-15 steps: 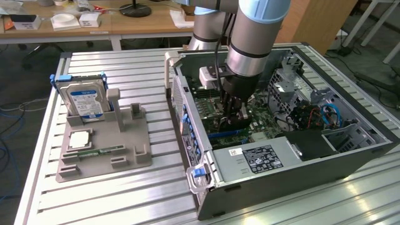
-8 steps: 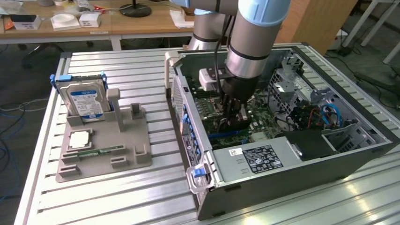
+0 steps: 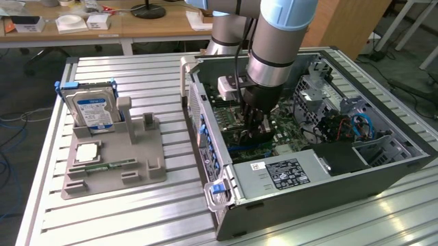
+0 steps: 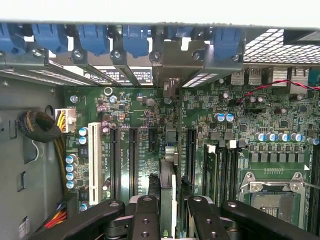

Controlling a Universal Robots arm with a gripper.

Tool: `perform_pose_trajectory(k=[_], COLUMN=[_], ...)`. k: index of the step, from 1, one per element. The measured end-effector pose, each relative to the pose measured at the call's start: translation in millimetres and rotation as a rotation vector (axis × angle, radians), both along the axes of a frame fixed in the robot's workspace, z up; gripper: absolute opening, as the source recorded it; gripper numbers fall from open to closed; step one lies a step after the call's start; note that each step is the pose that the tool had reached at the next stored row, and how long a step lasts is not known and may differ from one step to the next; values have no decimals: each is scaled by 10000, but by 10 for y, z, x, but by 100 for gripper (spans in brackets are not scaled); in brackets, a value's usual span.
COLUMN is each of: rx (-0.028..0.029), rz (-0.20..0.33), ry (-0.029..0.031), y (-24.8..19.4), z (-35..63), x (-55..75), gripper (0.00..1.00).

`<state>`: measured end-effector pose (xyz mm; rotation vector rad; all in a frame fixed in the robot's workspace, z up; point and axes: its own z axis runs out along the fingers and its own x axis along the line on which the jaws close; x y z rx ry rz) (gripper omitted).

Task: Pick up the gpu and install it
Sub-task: 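Insert the gpu into the slot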

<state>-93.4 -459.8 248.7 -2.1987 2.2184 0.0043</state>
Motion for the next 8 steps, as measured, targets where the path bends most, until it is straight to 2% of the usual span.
perform_pose_trajectory(k=[8], rx=[2], rz=[3], ry=[-2], y=[10], z=[-7], x=[0], gripper=[26])
